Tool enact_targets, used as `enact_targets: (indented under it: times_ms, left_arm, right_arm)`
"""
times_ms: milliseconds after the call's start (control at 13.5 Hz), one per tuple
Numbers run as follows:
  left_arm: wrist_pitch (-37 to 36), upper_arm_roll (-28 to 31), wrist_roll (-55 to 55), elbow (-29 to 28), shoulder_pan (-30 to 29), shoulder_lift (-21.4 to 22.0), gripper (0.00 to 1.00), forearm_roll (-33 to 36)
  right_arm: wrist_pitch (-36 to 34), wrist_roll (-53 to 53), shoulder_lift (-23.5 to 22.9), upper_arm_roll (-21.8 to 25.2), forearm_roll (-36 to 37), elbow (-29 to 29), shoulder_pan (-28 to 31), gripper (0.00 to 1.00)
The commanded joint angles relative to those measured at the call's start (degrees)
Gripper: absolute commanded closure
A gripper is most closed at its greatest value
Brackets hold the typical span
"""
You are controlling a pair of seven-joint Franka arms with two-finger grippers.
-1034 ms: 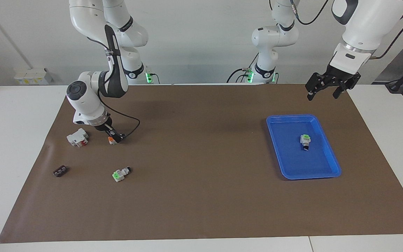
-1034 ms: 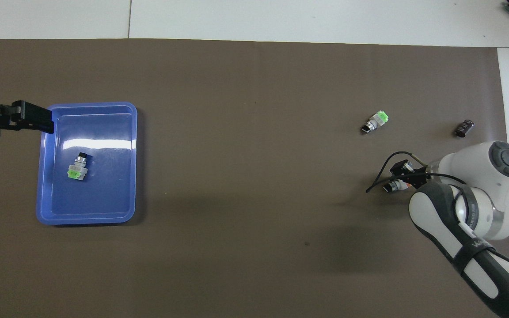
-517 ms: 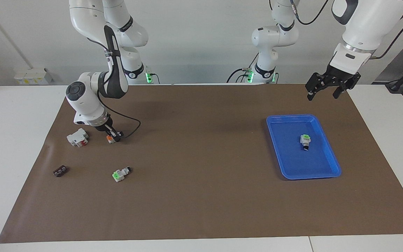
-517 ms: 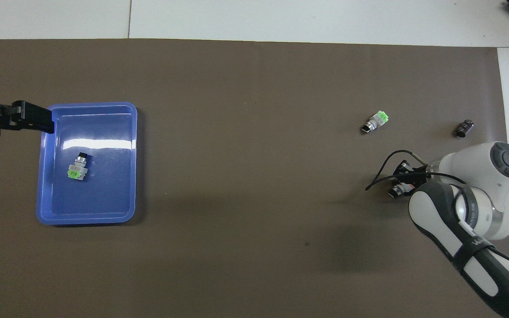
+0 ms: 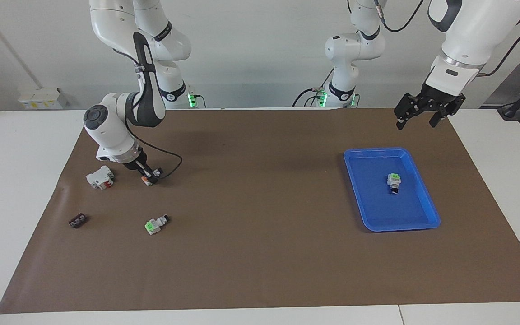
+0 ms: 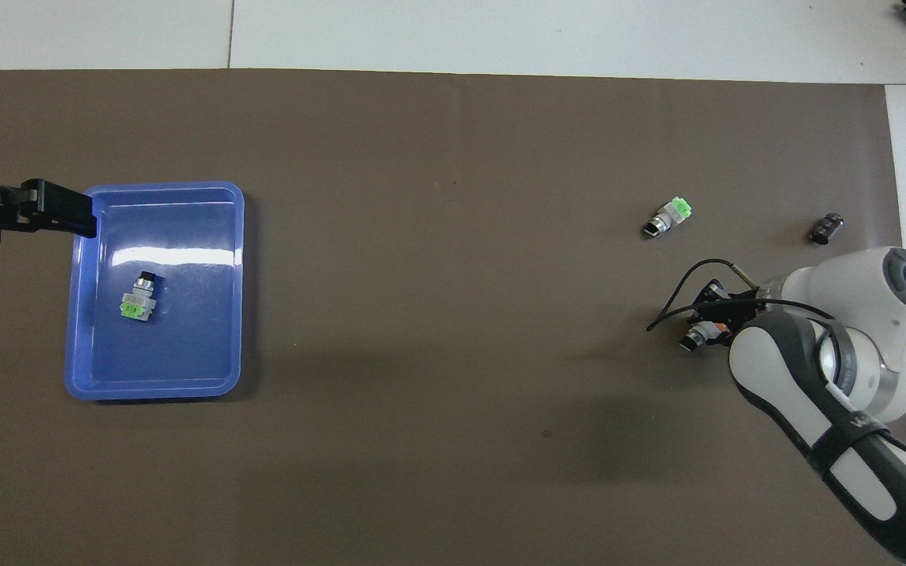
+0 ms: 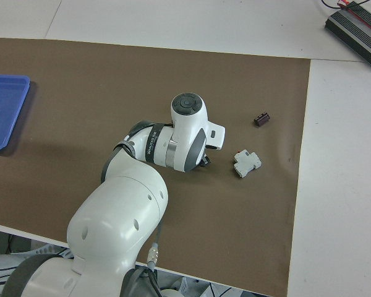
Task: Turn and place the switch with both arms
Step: 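Lift the switch with the right gripper and turn it toward the tray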
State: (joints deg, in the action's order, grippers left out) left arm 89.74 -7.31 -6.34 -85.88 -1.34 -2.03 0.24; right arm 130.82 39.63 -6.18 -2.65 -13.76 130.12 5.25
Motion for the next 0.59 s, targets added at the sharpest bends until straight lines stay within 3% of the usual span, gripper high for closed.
enact_targets:
  times_ms: [0, 148, 517]
  left_arm:
    - [0.2, -0.2, 0.5, -1.7, -0.5, 1.6, 0.00, -0.1]
    - [0.2, -0.2, 0.5, -1.8, -0.6, 1.6, 0.00, -0.1]
    - [0.2, -0.2, 0.4, -1.7, -0.2, 1.6, 0.00, -0.1]
  right_arm:
    - [-9.0, -0.9, 0.9, -0.2, -11.9, -6.6, -0.7, 1.00]
    - [-12.9, 4.9, 1.3, -0.2, -15.8, -9.9, -4.0, 1.00]
    - [-21.4, 33.4, 2.5, -1.1, -21.2, -22.7, -12.9, 1.00]
